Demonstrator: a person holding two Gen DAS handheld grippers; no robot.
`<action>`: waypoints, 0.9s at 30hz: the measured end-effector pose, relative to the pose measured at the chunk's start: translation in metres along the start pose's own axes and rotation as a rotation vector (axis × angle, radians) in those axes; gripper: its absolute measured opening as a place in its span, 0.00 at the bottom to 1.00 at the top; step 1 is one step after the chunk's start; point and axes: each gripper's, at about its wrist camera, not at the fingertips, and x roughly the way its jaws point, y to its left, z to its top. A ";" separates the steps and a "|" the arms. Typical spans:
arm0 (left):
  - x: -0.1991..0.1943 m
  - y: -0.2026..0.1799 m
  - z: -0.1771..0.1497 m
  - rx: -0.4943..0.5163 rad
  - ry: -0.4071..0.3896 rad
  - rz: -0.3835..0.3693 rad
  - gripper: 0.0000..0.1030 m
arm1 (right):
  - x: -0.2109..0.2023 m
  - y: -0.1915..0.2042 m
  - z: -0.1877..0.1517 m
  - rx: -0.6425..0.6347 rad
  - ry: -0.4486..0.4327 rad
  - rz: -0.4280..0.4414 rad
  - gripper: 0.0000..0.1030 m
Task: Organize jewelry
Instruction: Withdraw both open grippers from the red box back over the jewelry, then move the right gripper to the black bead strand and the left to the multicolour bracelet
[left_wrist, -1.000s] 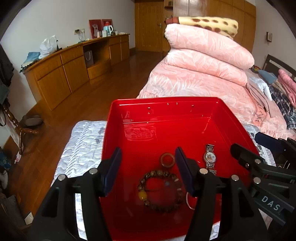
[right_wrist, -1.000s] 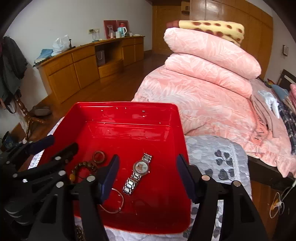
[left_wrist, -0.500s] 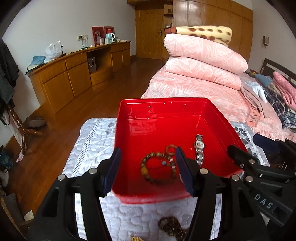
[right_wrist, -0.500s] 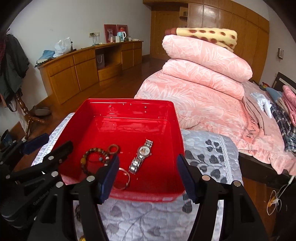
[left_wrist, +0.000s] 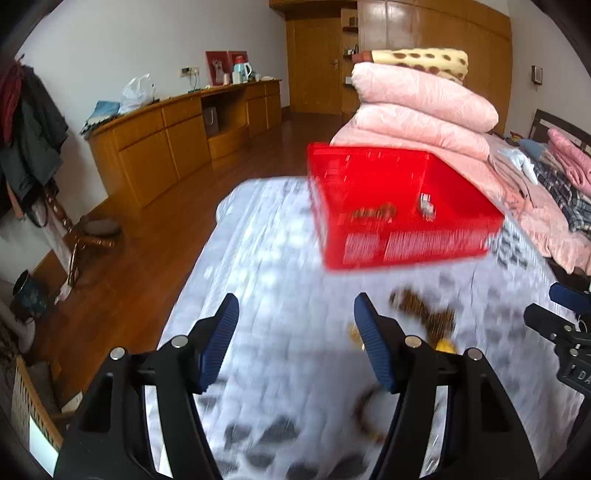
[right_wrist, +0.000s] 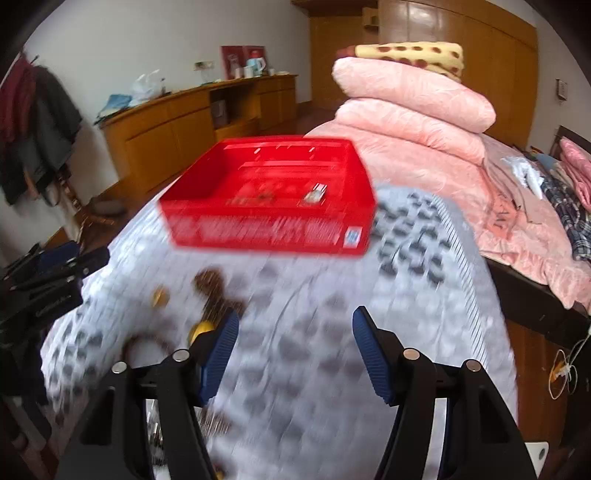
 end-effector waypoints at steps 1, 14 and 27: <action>-0.002 0.003 -0.012 0.001 0.014 -0.002 0.61 | -0.002 0.002 -0.007 0.000 0.008 0.013 0.61; -0.024 0.016 -0.073 -0.020 0.064 0.000 0.73 | -0.021 0.027 -0.071 -0.108 0.104 0.182 0.76; -0.026 0.012 -0.084 -0.005 0.077 0.004 0.78 | -0.006 0.038 -0.081 -0.114 0.164 0.283 0.28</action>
